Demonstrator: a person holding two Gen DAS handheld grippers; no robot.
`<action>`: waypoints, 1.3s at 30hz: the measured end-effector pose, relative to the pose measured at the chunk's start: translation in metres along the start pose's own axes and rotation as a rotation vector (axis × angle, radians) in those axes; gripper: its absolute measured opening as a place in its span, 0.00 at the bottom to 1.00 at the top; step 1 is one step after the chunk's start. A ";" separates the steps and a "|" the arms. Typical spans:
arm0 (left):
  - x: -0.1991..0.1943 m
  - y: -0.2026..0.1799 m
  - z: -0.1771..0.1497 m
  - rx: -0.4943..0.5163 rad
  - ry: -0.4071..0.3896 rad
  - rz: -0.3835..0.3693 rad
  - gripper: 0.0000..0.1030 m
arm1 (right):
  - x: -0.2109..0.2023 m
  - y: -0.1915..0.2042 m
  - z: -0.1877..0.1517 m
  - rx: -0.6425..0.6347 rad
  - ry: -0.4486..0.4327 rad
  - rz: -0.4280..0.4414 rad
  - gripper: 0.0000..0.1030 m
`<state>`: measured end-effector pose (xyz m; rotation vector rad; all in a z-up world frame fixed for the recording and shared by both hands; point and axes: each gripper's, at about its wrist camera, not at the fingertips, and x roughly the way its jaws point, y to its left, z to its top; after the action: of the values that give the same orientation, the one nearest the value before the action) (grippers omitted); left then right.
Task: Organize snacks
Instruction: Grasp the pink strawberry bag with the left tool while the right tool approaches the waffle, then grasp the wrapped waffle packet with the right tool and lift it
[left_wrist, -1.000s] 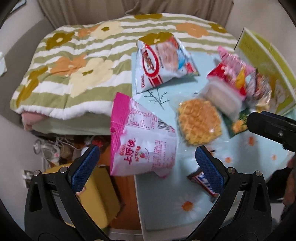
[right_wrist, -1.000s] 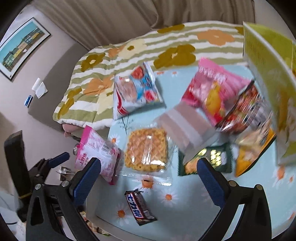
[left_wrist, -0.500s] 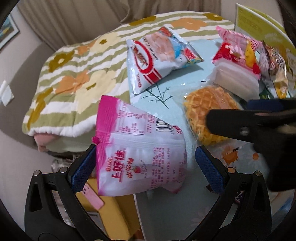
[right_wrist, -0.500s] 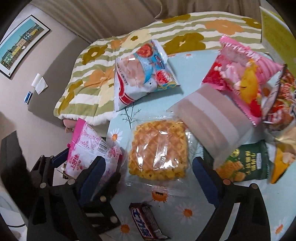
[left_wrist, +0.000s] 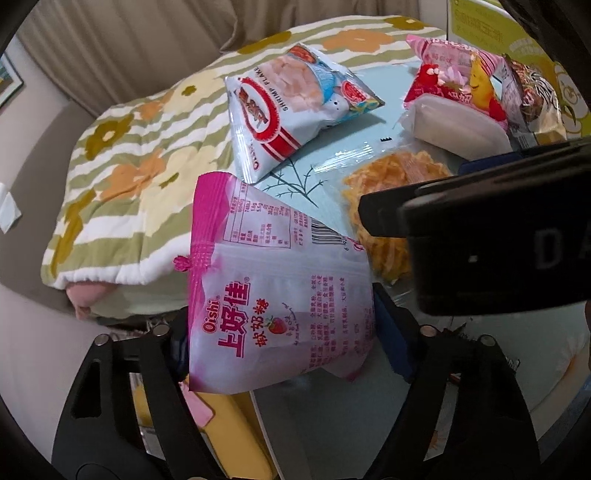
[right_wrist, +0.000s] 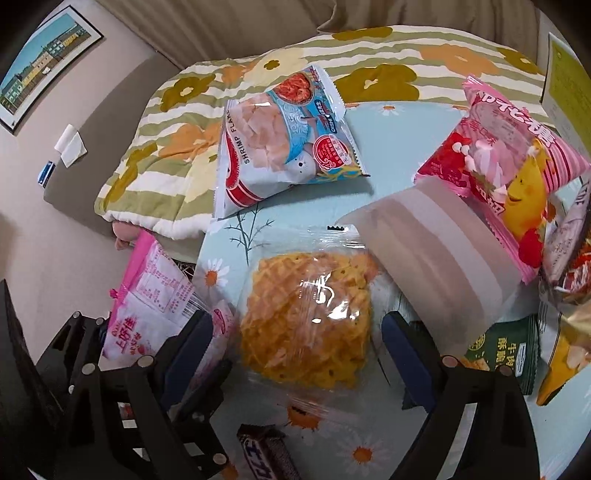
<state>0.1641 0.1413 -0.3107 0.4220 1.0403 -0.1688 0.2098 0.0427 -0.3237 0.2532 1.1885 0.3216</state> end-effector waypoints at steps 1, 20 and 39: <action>0.000 -0.001 0.000 0.005 0.000 0.002 0.70 | 0.001 0.000 0.000 -0.002 0.002 -0.001 0.88; -0.009 0.016 0.000 -0.067 0.006 -0.034 0.48 | 0.019 0.009 0.008 0.012 0.027 -0.053 0.88; -0.023 0.012 -0.007 -0.056 -0.008 -0.032 0.47 | 0.029 0.032 0.006 -0.154 0.007 -0.137 0.70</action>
<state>0.1509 0.1531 -0.2904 0.3537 1.0423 -0.1687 0.2213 0.0827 -0.3351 0.0366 1.1753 0.2920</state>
